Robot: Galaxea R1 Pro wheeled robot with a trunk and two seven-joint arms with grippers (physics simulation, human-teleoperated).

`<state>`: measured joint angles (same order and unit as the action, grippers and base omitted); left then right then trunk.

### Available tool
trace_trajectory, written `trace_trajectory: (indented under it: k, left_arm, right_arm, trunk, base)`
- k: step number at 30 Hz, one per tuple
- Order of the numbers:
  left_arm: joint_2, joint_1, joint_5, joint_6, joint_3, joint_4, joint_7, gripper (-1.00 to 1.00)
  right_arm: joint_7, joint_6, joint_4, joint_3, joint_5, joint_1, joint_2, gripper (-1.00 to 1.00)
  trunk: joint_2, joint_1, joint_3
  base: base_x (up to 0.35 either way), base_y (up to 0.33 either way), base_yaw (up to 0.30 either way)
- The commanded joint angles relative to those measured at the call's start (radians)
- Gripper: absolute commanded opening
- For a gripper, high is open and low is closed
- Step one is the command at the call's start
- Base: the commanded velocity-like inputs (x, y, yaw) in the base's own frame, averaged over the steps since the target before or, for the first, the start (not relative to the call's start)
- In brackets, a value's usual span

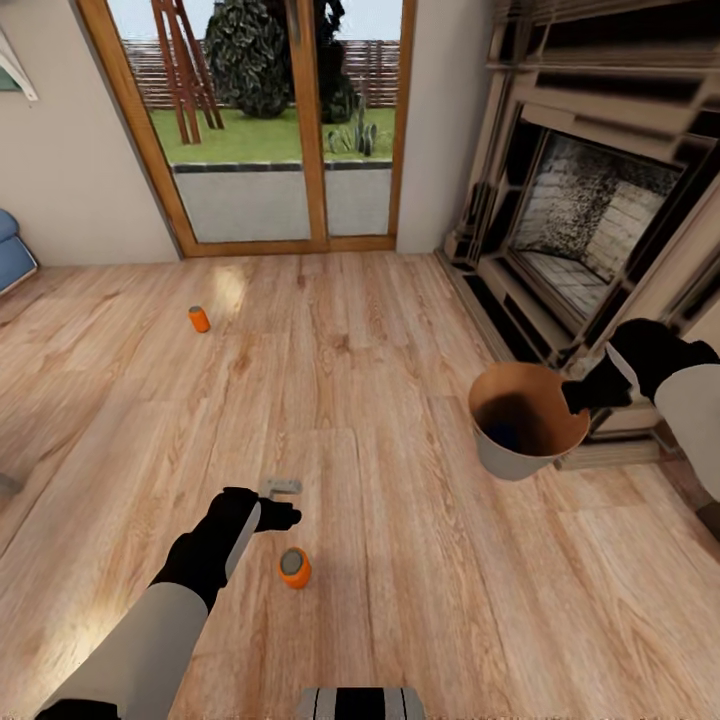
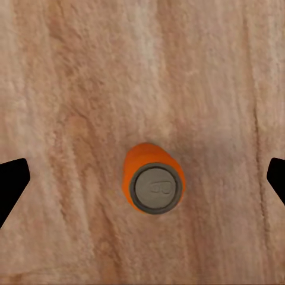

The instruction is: Put the three can of soda from the living room inside the tash can in the kitchen.

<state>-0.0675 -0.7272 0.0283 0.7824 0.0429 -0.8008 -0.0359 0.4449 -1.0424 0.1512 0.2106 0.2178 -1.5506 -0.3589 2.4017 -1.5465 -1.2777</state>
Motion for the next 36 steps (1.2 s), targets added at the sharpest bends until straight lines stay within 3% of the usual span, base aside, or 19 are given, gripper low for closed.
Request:
trace_trajectory:
  k: [1,14,20,28,36]
  left_arm:
    - [0.0,0.0,0.0,-0.002,0.0,0.0,0.001,1.0]
    - [-0.012,-0.002,-0.003,-0.012,0.0,0.0,0.005,1.0]
    - [-0.017,-0.003,-0.001,-0.012,0.0,-0.008,0.005,1.0]
    - [-0.014,-0.002,0.0,-0.011,0.0,-0.015,0.007,1.0]
    - [-0.014,-0.003,0.0,-0.011,0.0,-0.015,0.007,1.0]
  right_arm:
    - [0.004,-0.005,-0.004,-0.013,-0.03,-0.004,0.0,-1.0]
    - [0.005,-0.005,-0.019,0.009,-0.029,-0.017,-0.001,-1.0]
    - [0.005,-0.005,-0.02,0.014,-0.027,-0.035,-0.001,-1.0]
    - [0.008,-0.005,-0.021,0.123,-0.016,-0.042,0.001,-1.0]
    - [0.019,-0.005,-0.021,0.14,-0.017,-0.045,0.0,-1.0]
  trunk:
    - [0.007,-0.004,-0.005]
    - [0.098,-0.053,-0.065]
    - [0.1,-0.056,-0.098]
    - [0.101,-0.058,-0.121]
    - [0.103,-0.062,-0.163]
  base:
    - [0.0,0.0,0.0]
    - [0.0,0.0,0.0]
    - [0.0,0.0,0.0]
    - [0.0,0.0,0.0]
    - [0.0,0.0,0.0]
